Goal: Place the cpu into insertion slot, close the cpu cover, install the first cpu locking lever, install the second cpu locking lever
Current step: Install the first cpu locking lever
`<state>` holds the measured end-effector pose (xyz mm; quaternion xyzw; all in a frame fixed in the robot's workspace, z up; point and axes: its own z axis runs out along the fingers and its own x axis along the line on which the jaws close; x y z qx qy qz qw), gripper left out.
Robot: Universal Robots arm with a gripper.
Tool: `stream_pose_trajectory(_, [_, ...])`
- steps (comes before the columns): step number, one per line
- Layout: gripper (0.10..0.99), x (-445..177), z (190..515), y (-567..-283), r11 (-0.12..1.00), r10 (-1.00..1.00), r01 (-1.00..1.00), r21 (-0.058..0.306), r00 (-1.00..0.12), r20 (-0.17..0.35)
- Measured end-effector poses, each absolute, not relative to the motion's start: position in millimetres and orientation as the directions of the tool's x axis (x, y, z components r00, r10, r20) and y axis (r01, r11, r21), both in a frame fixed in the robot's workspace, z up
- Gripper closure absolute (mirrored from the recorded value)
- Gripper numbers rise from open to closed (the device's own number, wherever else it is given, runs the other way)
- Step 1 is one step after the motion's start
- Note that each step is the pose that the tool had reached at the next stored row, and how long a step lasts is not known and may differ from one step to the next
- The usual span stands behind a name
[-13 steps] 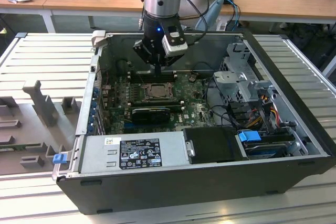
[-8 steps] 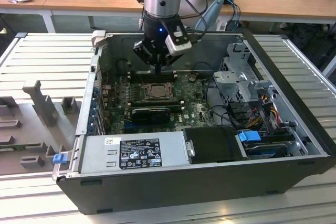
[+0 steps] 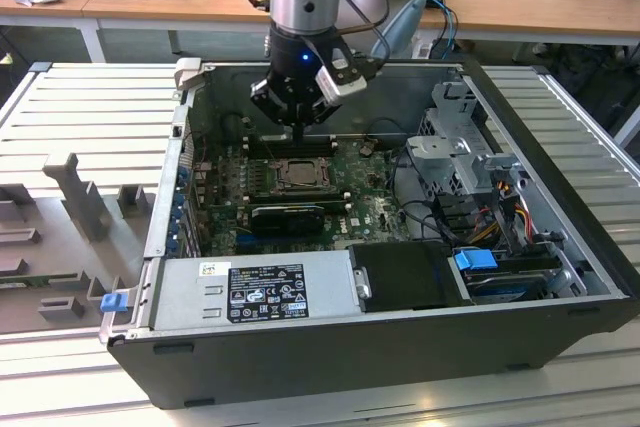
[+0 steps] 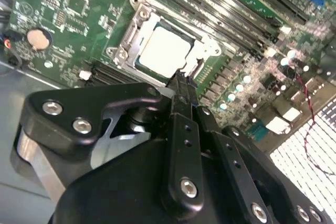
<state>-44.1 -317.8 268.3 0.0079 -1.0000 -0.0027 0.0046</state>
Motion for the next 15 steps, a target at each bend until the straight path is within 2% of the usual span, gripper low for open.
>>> stream_pose_trajectory(15, [0.980,-50.6,264.1,-317.8,0.968,-0.253,-0.253,0.010,-0.968,0.008])
